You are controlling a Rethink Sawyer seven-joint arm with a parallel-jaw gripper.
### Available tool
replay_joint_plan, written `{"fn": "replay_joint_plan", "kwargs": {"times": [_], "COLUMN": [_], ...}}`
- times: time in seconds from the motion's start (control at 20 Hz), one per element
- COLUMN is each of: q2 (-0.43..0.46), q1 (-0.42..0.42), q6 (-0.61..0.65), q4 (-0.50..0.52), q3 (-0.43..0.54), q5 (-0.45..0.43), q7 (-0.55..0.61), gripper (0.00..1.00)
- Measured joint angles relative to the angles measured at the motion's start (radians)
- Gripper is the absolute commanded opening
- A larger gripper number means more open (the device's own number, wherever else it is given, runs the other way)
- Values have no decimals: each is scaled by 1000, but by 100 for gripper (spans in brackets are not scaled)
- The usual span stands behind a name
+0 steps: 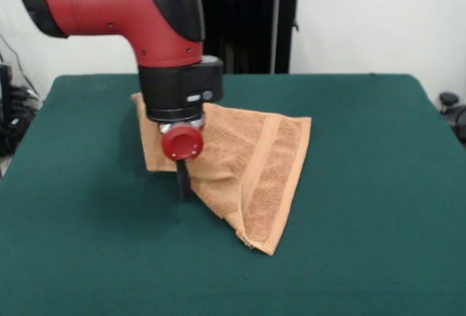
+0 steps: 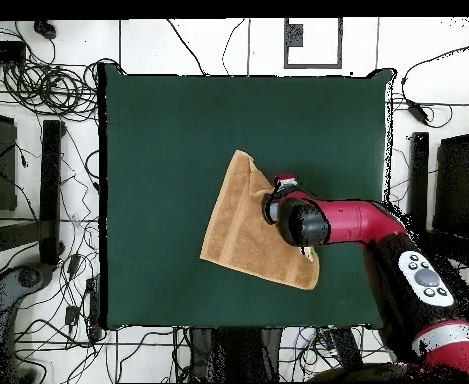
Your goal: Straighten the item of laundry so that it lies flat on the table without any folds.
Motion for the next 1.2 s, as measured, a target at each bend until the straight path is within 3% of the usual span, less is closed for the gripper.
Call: {"fn": "replay_joint_plan", "kwargs": {"times": [0.85,1.2], "q2": [-129,-138], "q1": [268,313], "q6": [93,110], "q4": [-2,-10], "q3": [-89,-133], "q5": [11,11], "q7": [0,0], "gripper": [100,100]}}
